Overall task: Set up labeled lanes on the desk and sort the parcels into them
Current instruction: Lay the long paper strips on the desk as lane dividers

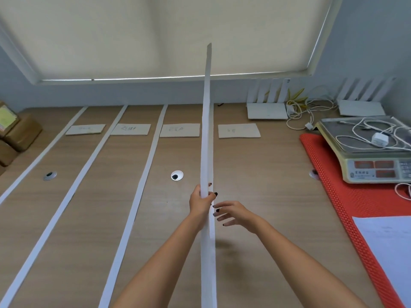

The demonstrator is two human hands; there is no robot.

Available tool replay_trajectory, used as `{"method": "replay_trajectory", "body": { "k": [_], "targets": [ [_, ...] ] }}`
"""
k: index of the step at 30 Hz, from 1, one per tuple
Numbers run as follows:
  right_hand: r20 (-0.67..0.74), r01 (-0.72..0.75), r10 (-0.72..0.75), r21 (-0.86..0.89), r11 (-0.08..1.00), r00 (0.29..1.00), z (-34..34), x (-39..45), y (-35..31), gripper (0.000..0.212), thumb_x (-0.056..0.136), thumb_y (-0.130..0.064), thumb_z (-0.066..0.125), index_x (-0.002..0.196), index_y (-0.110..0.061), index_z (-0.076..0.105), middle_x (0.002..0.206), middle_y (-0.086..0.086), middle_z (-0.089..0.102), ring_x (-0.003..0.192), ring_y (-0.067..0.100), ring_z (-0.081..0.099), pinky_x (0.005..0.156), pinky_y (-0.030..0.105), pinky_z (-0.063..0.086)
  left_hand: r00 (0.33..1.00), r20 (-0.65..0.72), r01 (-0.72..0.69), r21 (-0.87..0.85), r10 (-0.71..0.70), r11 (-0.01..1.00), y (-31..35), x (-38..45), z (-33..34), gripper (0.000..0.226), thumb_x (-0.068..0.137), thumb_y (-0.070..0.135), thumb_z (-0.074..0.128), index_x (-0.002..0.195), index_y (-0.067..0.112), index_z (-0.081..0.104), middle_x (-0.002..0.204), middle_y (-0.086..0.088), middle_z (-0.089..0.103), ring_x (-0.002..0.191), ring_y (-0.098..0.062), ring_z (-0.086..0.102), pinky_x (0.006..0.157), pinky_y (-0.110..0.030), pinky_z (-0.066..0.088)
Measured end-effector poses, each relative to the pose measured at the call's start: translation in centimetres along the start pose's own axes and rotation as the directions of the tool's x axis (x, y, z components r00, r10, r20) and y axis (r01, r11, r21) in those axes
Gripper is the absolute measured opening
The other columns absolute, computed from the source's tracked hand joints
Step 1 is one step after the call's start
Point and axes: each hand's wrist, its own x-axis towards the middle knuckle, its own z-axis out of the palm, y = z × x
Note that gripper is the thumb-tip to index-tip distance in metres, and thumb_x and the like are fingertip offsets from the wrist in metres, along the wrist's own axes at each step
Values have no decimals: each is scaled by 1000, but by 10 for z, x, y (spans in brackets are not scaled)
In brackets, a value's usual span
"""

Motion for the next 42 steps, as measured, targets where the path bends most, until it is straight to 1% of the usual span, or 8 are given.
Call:
{"method": "replay_trajectory", "body": {
  "k": [5, 10, 14, 20, 25, 28, 34, 42],
  "targets": [
    [69, 145, -146, 13, 989, 987, -40, -48, 8, 37, 76, -20, 55, 111, -9, 61, 92, 0, 67, 86, 14, 65, 71, 24, 51, 999, -20, 24, -51, -25, 998, 2, -33, 66, 29, 83, 6, 59, 107, 22, 57, 79, 0, 61, 68, -16, 62, 50, -23, 47],
    [60, 244, -249, 82, 966, 967, -104, -97, 41, 22, 82, -12, 55, 99, -21, 67, 85, -7, 68, 82, 10, 66, 67, 21, 48, 999, -22, 46, -77, -48, 996, -1, -74, 140, 21, 82, 12, 67, 100, 18, 57, 89, -8, 67, 74, -20, 67, 60, -31, 56],
    [-8, 238, -238, -2, 971, 971, -154, -130, 72, 19, 84, -13, 59, 102, -18, 64, 83, -5, 69, 74, 8, 65, 64, 20, 47, 997, 10, 72, -82, -71, 994, -9, -104, 204, 23, 81, 17, 69, 99, 8, 55, 88, -9, 64, 75, -23, 66, 62, -37, 55],
    [-52, 184, -184, -7, 983, 982, -206, -160, 112, 21, 86, -7, 63, 105, -13, 62, 86, 3, 68, 78, 12, 67, 66, 24, 52, 976, 68, 212, -33, -209, 977, -28, -133, 271, 13, 96, 27, 42, 97, 17, 50, 90, -2, 57, 76, -14, 59, 62, -27, 51],
    [-59, 74, -75, -14, 997, 995, -221, -164, 145, 26, 85, -13, 67, 110, -9, 62, 93, 7, 70, 83, 17, 67, 73, 28, 53, 965, 63, 247, 97, -253, 964, -40, -134, 285, 31, 95, 12, 34, 123, 19, 44, 101, 2, 53, 82, -9, 54, 61, -21, 43],
    [-82, 39, -38, 15, 999, 996, -220, -158, 156, 27, 84, -13, 67, 110, -8, 61, 89, 6, 70, 75, 13, 65, 67, 23, 51, 958, 123, 237, 174, -260, 956, -48, -130, 285, 40, 94, 6, 33, 131, 17, 43, 109, -1, 55, 90, -14, 56, 65, -21, 46],
    [-117, 4, 0, 39, 999, 993, -223, -139, 160, 20, 84, -10, 67, 103, -11, 61, 79, 0, 69, 66, 9, 64, 57, 17, 49, 950, 152, 230, 242, -271, 942, -59, -106, 287, 48, 94, 3, 34, 139, 16, 39, 121, -9, 56, 108, -24, 55, 96, -37, 47],
    [-168, -29, 21, -40, 999, 986, -231, -106, 150, 22, 86, -7, 64, 107, -4, 62, 87, 11, 68, 79, 23, 66, 67, 28, 52, 943, 157, 256, 224, -294, 940, -62, -74, 292, 49, 94, 5, 35, 141, 16, 38, 127, -9, 55, 114, -24, 54, 101, -40, 45]
  ]
}}
